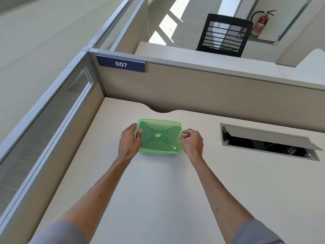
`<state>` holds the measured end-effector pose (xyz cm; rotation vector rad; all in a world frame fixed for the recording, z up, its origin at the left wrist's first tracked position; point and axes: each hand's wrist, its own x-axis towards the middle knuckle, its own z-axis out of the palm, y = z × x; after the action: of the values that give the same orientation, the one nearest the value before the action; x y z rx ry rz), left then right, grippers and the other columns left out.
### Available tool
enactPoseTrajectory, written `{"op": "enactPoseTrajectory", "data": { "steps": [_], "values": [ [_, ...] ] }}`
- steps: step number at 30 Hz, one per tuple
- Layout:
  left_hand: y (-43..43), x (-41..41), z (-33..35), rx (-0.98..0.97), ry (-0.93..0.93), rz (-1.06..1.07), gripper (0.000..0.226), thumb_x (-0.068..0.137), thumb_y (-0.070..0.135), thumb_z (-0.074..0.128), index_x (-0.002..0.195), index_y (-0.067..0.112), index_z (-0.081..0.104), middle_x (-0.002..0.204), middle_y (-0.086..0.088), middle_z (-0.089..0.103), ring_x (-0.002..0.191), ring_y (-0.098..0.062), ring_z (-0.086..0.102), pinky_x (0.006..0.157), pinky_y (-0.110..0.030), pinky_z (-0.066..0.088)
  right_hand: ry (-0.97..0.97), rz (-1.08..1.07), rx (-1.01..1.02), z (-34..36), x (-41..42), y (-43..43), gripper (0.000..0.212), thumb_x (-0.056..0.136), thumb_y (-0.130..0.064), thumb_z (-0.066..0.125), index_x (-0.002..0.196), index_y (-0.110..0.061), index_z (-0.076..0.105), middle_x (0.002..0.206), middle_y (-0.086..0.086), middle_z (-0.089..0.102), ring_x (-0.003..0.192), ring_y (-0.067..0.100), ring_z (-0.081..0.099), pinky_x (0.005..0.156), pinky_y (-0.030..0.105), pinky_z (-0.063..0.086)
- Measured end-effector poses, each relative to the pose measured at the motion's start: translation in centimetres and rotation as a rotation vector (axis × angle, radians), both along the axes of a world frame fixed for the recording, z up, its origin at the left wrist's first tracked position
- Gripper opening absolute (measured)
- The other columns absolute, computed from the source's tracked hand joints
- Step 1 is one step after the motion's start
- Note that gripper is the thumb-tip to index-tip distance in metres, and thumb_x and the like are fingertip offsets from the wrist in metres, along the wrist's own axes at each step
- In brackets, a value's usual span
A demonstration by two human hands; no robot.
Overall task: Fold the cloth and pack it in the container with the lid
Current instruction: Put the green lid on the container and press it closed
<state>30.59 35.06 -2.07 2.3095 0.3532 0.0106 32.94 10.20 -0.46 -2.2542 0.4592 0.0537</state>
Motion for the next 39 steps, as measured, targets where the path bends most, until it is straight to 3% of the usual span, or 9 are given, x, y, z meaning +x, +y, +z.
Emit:
{"op": "enactPoseTrajectory", "data": {
  "steps": [5, 13, 15, 17, 20, 26, 30, 34, 39],
  "values": [
    [0.4, 0.2, -0.4, -0.017, 0.032, 0.032, 0.052, 0.118, 0.033, 0.048, 0.167, 0.015, 0.050, 0.164, -0.010, 0.060, 0.152, -0.035, 0.053, 0.123, -0.056, 0.046, 0.019, 0.020, -0.031, -0.1, 0.0, 0.2, 0.026, 0.100, -0.025, 0.072, 0.124, -0.015, 0.076, 0.116, 0.004, 0.080, 0.106, 0.030, 0.074, 0.084, 0.033, 0.048],
    [0.6, 3.0, 0.1, -0.034, 0.047, 0.070, 0.052, 0.119, 0.042, 0.044, 0.158, 0.010, 0.060, 0.153, -0.016, 0.069, 0.142, -0.039, 0.062, 0.115, -0.056, 0.052, 0.012, 0.083, -0.103, 0.8, 2.1, 0.9, 0.041, 0.110, -0.030, 0.057, 0.150, -0.022, 0.063, 0.148, 0.004, 0.066, 0.132, 0.032, 0.065, 0.103, 0.045, 0.055],
    [0.8, 3.9, -0.1, -0.037, 0.055, 0.094, 0.050, 0.119, 0.042, 0.043, 0.139, 0.006, 0.072, 0.135, -0.019, 0.077, 0.125, -0.042, 0.068, 0.099, -0.050, 0.056, 0.028, 0.080, -0.107, 0.6, 3.0, 1.2, 0.025, 0.110, -0.025, 0.055, 0.122, -0.020, 0.076, 0.124, 0.008, 0.074, 0.113, 0.039, 0.068, 0.086, 0.041, 0.054],
    [0.9, 4.6, -0.2, -0.067, 0.066, 0.127, 0.052, 0.119, 0.044, 0.045, 0.120, 0.003, 0.076, 0.118, -0.018, 0.080, 0.110, -0.042, 0.070, 0.088, -0.045, 0.053, 0.030, 0.046, -0.116, 0.4, 3.7, 1.3, 0.028, 0.107, -0.021, 0.053, 0.083, -0.013, 0.064, 0.087, 0.010, 0.067, 0.085, 0.041, 0.057, 0.063, 0.036, 0.042],
    [1.1, 5.6, -0.3, -0.129, 0.098, 0.176, 0.049, 0.116, 0.047, 0.050, 0.119, 0.006, 0.077, 0.109, -0.012, 0.077, 0.109, -0.042, 0.070, 0.088, -0.043, 0.050, 0.048, -0.021, -0.074, 0.4, 4.5, 1.3, 0.041, 0.105, -0.023, 0.057, 0.065, -0.016, 0.053, 0.071, 0.002, 0.055, 0.076, 0.037, 0.049, 0.055, 0.030, 0.034],
    [1.0, 5.8, -0.6, -0.319, 0.108, 0.244, 0.042, 0.112, 0.041, 0.062, 0.134, 0.008, 0.075, 0.127, -0.013, 0.077, 0.120, -0.038, 0.069, 0.107, -0.049, 0.056, 0.095, -0.057, 0.114, -0.1, 5.7, 0.6, 0.020, 0.099, -0.015, 0.067, 0.090, -0.008, 0.083, 0.089, 0.006, 0.077, 0.085, 0.033, 0.064, 0.076, 0.030, 0.049],
    [0.9, 5.0, -0.6, -0.366, 0.069, 0.235, 0.035, 0.109, 0.038, 0.066, 0.137, 0.018, 0.075, 0.123, -0.008, 0.077, 0.117, -0.035, 0.071, 0.104, -0.050, 0.059, 0.077, -0.077, 0.164, -0.4, 5.6, 0.2, 0.013, 0.097, -0.018, 0.074, 0.096, -0.015, 0.086, 0.101, 0.005, 0.084, 0.098, 0.035, 0.076, 0.094, 0.046, 0.064],
    [0.5, 4.6, -0.3, -0.290, 0.032, 0.189, 0.036, 0.108, 0.037, 0.068, 0.141, 0.022, 0.073, 0.131, -0.010, 0.076, 0.109, -0.033, 0.072, 0.105, -0.055, 0.060, 0.027, -0.084, 0.132, -0.7, 5.7, 0.0, 0.014, 0.096, -0.019, 0.076, 0.093, -0.008, 0.085, 0.102, 0.015, 0.083, 0.097, 0.042, 0.076, 0.095, 0.048, 0.064],
    [0.2, 4.7, 0.0, -0.345, 0.062, 0.205, 0.043, 0.106, 0.039, 0.072, 0.146, 0.023, 0.071, 0.138, -0.011, 0.074, 0.120, -0.037, 0.071, 0.109, -0.057, 0.058, 0.074, -0.196, 0.362, -1.2, 6.2, -0.3, 0.010, 0.091, -0.005, 0.082, 0.100, -0.005, 0.087, 0.108, 0.012, 0.084, 0.108, 0.035, 0.079, 0.102, 0.048, 0.063]
  ]
}}
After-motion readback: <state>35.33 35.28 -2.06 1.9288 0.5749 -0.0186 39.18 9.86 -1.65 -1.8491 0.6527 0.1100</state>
